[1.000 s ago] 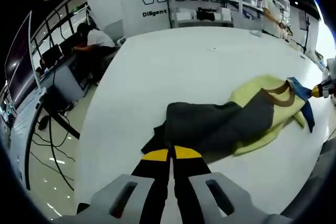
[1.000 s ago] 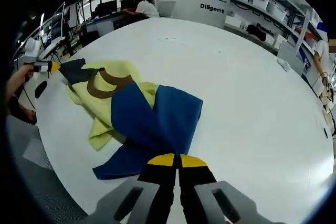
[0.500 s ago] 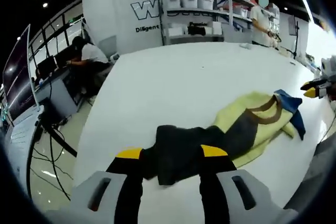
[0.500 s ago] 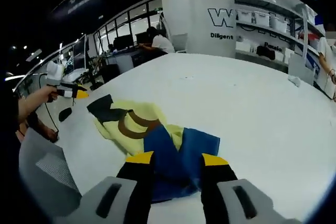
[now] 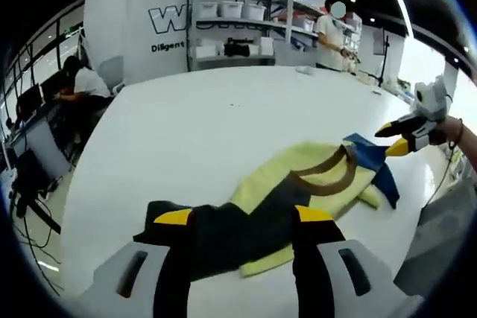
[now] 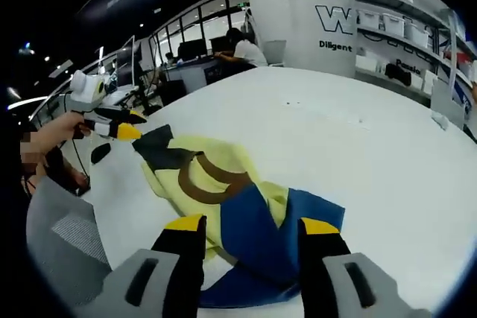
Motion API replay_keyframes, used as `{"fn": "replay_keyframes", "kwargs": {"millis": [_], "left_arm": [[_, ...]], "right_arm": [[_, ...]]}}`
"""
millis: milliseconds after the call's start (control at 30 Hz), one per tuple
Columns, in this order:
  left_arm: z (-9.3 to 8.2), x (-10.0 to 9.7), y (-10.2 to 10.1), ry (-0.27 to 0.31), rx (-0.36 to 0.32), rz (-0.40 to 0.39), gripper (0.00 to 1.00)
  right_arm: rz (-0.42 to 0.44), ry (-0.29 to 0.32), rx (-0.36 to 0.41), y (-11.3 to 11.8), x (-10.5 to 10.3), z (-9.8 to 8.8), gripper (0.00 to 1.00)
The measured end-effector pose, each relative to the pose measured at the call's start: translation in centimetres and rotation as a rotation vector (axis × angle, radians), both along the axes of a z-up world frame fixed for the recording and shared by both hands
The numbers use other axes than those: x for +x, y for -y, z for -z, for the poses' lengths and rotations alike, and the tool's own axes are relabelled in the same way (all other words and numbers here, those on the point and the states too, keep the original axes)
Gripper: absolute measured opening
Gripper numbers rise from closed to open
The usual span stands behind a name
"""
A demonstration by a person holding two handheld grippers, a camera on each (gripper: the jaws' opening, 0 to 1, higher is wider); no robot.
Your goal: Fold the garment on the visible template until the final outline fits inside the template.
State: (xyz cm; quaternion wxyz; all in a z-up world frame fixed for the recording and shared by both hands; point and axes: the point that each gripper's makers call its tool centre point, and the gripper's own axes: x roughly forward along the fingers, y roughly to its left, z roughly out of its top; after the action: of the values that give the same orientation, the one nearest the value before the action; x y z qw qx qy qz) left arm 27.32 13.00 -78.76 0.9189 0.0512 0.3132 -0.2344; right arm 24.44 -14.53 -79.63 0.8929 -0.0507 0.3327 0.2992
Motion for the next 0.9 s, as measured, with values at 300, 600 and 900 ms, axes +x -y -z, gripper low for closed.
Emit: {"fn": "replay_keyframes", "kwargs": {"millis": [300, 600, 900], "left_arm": [[2.9, 0.3, 0.9, -0.059, 0.072, 0.072, 0.49], [5.0, 0.8, 1.2, -0.136, 0.053, 0.101, 0.47], [6.5, 0.5, 1.6, -0.189, 0.071, 0.124, 0.36]], "right_arm": [[-0.015, -0.041, -0.034, 0.5, 0.4, 1.6, 0.35], [-0.016, -0.079, -0.073, 1.1, 0.0, 2.8, 0.30], [-0.002, -0.093, -0.094, 1.6, -0.1, 3.3, 0.14]]}}
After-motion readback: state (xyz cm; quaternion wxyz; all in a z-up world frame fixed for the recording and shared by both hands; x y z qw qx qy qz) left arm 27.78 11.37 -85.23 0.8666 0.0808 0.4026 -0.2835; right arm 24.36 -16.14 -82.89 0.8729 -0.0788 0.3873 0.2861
